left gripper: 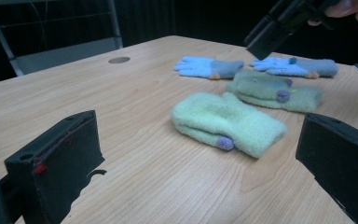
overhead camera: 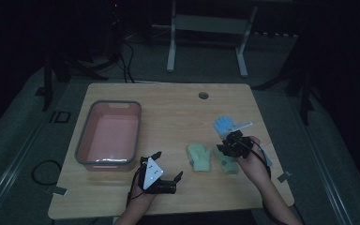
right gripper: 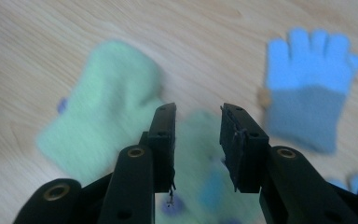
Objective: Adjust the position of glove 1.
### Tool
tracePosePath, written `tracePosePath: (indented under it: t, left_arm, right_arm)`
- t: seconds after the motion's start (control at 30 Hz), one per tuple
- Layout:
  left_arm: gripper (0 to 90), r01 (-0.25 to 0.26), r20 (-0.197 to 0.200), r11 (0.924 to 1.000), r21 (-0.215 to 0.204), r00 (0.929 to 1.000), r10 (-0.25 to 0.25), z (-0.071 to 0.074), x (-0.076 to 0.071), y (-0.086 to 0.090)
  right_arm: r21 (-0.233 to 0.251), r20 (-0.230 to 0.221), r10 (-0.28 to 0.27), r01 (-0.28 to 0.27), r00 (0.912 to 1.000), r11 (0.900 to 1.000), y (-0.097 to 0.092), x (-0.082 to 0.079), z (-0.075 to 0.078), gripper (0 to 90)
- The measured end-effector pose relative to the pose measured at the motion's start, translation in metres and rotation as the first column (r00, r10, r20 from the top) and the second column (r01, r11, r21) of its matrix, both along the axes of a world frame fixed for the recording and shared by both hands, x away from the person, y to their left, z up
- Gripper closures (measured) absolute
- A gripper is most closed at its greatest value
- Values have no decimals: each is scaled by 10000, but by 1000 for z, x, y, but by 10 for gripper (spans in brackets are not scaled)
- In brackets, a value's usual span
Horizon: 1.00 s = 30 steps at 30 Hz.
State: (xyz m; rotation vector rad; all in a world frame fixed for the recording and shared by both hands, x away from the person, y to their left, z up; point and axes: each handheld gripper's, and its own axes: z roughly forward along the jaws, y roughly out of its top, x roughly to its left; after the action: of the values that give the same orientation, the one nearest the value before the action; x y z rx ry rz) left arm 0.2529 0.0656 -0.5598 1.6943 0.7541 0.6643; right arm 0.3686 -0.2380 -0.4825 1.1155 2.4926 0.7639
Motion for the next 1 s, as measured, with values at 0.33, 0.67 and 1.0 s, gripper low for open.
tracePosePath:
  t: [0.33,0.67,1.0]
  left_arm:
    - [2,-117,49,9996,270,9999,116,-2,0,-3]
    - [2,-74,38,9997,231,10000,73,-2,0,-3]
    - [2,-76,-86,9998,203,9999,77,-2,1,-3]
  right_arm:
    - [197,-501,-823,834,9953,9963,-23,-16,-33,642]
    - [-381,-170,-1186,1179,9928,9923,-17,-23,-51,628]
    - [282,219,-2104,2098,9774,9773,-19,-32,-54,858]
